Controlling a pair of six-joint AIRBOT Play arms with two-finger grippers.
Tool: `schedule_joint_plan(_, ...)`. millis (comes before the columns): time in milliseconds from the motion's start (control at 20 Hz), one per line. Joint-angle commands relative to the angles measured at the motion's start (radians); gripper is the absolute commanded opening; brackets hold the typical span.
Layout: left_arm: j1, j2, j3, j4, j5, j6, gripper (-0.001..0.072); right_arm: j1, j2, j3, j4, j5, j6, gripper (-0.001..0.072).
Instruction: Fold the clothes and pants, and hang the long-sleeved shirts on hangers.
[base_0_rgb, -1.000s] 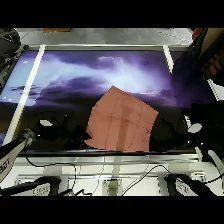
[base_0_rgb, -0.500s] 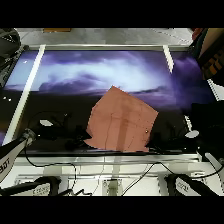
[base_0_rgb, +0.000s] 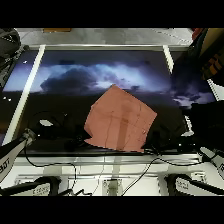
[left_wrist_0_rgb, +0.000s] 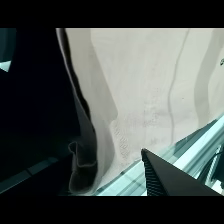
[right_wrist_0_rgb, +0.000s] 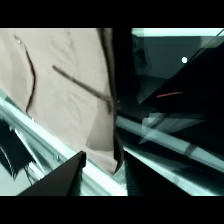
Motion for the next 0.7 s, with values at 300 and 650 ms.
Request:
schedule_joint_plan(300, 0.003, 0.000, 0.000, 0.000, 0.068, 0.000, 0.0594, 0.000, -0.014, 0.000, -0.069, 0.001, 0.073, 0.0564)
schedule_joint_plan(650, 0.011, 0.011, 0.072, 0.000, 0.046, 0.000, 0.0595, 0.000, -0.014, 0.000, 0.032, -0.092, 0.072, 0.0457)
